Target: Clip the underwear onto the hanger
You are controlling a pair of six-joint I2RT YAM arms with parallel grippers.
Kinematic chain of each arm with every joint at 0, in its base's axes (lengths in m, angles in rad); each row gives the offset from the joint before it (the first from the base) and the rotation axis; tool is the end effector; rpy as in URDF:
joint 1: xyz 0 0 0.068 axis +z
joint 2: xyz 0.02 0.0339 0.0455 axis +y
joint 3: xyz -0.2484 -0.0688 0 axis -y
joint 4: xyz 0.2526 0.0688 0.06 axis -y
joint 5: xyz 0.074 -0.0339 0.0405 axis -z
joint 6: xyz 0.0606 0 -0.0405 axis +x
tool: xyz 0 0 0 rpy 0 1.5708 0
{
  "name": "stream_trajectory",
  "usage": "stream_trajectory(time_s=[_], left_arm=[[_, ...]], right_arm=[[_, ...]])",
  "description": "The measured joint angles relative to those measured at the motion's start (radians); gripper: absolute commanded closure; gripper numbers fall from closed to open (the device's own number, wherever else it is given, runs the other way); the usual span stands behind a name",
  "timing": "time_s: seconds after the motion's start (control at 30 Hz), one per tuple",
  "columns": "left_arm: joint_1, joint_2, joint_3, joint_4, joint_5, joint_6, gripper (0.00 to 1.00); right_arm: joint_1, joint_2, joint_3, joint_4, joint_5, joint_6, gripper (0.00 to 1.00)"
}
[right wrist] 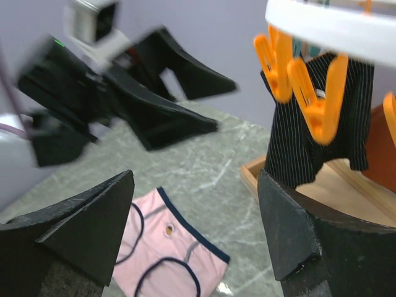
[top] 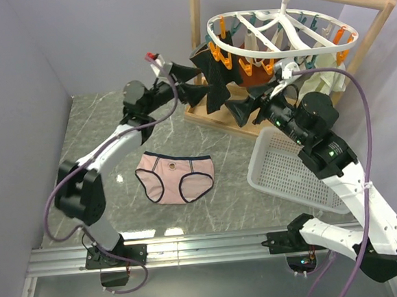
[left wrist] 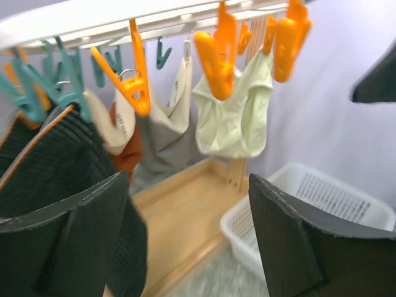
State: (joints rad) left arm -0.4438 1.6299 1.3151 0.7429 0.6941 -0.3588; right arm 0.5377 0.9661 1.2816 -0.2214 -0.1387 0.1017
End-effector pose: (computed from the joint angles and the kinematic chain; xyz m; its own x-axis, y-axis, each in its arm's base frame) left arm 0.3474 -0.2081 0.3904 0.0506 -0.3229 -0.9451 0.9328 0.3534 -0.0708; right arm 0.1964 0.1269 0.4659 0.0168 0.1271 -0.9918 -0.6304 0.7712 0.0882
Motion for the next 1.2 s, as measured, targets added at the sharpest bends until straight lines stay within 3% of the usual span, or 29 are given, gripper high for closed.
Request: stream_trajectory(time_s=[0.4,0.6,0.97,1.1,1.13,1.17,1.2], left_arm=[[-0.059,0.417,0.402,0.245,-0.099,-0.299,0.26],[-0.060,0.544,0.555,0.356,-0.098,-0.471,0.41],[-0.060,0.623,0.615,0.425,-0.088,-0.599,0.94],[-0.062,0.623,0.614,0.447,-0.089,-0.596,0.92],[-0.063,0.621,0.609,0.453,-0.089,-0.592,0.82],[-0.064,0.618,0.597,0.458,-0.089,-0.584,0.58],[-0.066,0.615,0.589,0.463,-0.088,-0.575,0.54]], right_arm=[[0.000,0.131,0.180,0.014,-0.015,-0.012,0.17],[0.000,0.137,0.223,0.006,-0.007,-0.057,0.17],[-0.008,0.182,0.267,-0.011,-0.003,-0.045,0.19],[-0.008,0.201,0.276,-0.013,0.005,-0.020,0.19],[-0.008,0.203,0.276,-0.016,0.008,-0.016,0.20],[-0.008,0.204,0.276,-0.019,0.011,-0.012,0.19],[-0.008,0.205,0.276,-0.022,0.014,-0.009,0.19]])
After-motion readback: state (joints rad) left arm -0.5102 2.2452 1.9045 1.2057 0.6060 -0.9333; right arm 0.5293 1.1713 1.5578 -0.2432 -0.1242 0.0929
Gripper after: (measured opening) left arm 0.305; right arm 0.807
